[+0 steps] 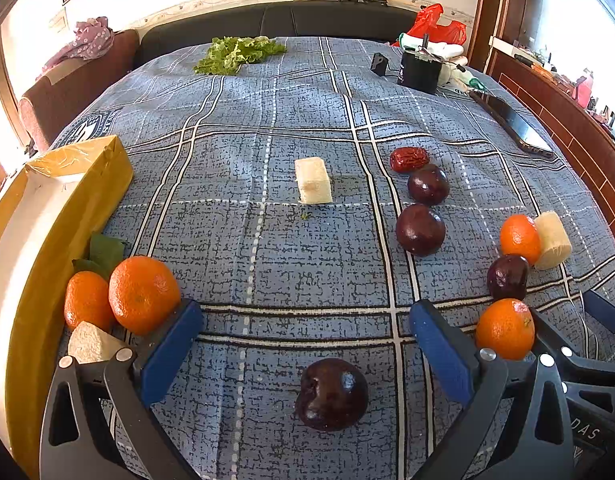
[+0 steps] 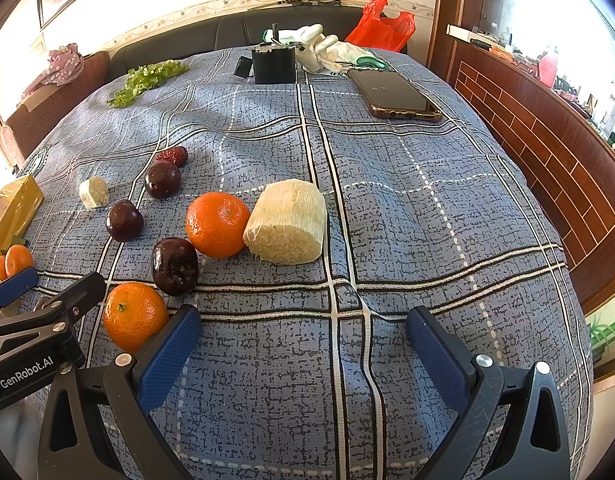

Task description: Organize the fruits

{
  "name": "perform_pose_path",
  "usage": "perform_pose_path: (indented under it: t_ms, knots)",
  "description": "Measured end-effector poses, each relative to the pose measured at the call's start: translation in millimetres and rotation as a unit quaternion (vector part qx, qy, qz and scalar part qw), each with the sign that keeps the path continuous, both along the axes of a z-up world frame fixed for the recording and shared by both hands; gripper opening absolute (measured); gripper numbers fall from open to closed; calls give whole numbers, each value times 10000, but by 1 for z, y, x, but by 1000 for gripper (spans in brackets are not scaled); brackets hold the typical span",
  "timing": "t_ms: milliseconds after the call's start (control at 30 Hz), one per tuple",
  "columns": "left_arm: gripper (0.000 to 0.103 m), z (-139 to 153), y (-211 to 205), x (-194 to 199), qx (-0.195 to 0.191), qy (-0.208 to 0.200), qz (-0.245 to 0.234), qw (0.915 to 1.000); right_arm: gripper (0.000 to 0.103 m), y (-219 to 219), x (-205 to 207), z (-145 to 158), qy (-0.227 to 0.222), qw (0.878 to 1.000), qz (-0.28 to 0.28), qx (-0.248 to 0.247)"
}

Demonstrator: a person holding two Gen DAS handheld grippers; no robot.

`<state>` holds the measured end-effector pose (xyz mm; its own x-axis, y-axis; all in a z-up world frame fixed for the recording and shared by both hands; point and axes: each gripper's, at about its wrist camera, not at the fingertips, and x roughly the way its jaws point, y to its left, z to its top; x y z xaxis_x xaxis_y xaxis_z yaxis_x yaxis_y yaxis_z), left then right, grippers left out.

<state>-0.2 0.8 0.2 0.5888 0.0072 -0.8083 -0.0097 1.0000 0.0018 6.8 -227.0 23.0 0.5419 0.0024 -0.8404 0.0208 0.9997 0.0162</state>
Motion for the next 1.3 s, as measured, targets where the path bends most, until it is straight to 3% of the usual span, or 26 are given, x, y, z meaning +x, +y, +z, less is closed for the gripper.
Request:
perform_pose_path:
  t_ms: [1300]
  knots:
    - [103, -1, -2, -1, 5, 11, 66, 10000, 103, 0, 0, 1, 4, 10000, 0, 6]
